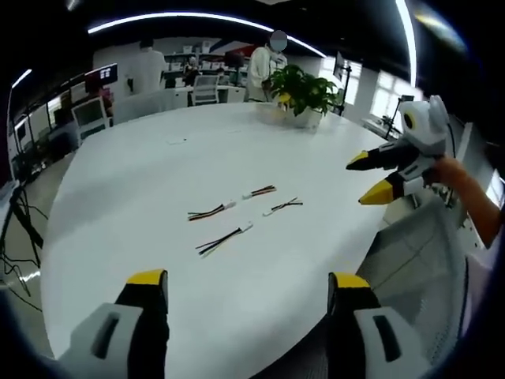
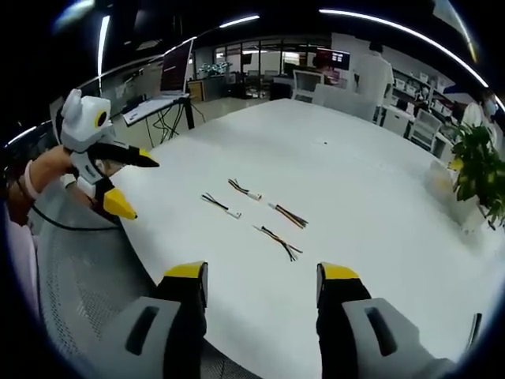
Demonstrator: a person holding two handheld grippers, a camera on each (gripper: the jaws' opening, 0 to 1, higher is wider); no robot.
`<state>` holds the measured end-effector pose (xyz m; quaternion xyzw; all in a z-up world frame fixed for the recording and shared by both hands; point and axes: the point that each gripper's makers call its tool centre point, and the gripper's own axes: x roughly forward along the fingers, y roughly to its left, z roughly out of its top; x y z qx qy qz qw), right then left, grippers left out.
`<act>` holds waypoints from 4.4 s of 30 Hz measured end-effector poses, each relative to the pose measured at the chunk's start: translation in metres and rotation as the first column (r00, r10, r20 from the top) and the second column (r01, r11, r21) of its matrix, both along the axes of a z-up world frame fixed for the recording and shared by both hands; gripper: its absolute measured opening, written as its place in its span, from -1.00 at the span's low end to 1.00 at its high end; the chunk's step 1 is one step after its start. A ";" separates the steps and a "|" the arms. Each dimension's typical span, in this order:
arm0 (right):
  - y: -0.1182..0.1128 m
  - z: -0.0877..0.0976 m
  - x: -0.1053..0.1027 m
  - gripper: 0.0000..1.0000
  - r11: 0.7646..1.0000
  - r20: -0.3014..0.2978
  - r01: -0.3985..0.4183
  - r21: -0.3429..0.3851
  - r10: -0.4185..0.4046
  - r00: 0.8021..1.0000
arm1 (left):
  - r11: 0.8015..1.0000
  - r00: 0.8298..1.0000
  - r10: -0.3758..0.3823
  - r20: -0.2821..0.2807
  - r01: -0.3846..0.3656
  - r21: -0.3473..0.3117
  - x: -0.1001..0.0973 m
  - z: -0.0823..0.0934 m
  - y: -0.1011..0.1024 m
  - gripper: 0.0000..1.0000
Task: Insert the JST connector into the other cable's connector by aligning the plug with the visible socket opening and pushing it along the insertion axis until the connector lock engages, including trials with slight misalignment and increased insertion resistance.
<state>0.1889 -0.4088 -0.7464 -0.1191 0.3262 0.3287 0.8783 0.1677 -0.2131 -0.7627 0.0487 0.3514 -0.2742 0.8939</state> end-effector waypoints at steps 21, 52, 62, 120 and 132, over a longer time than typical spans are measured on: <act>0.012 0.025 -0.005 0.09 0.987 0.169 -0.157 0.038 0.148 0.974 | 0.985 0.977 -0.169 0.131 0.171 -0.002 -0.013 0.016 -0.022 0.50; -0.015 0.081 0.042 -0.04 0.946 0.226 -0.313 0.084 0.288 0.931 | 0.999 0.982 -0.035 0.187 0.026 0.048 0.020 0.057 -0.011 0.36; 0.005 0.080 0.054 -0.05 0.938 0.208 -0.323 0.124 0.294 0.933 | 0.986 0.978 -0.083 0.190 0.054 0.156 0.043 0.049 0.002 0.27; 0.057 0.006 0.107 -0.16 0.947 0.122 -0.282 0.152 0.265 0.956 | 0.986 0.985 -0.149 0.090 0.141 0.093 0.104 -0.021 0.014 0.06; 0.050 -0.003 0.122 -0.19 0.950 0.124 -0.283 0.130 0.268 0.956 | 0.981 0.980 -0.174 0.099 0.163 0.108 0.114 -0.030 0.014 0.03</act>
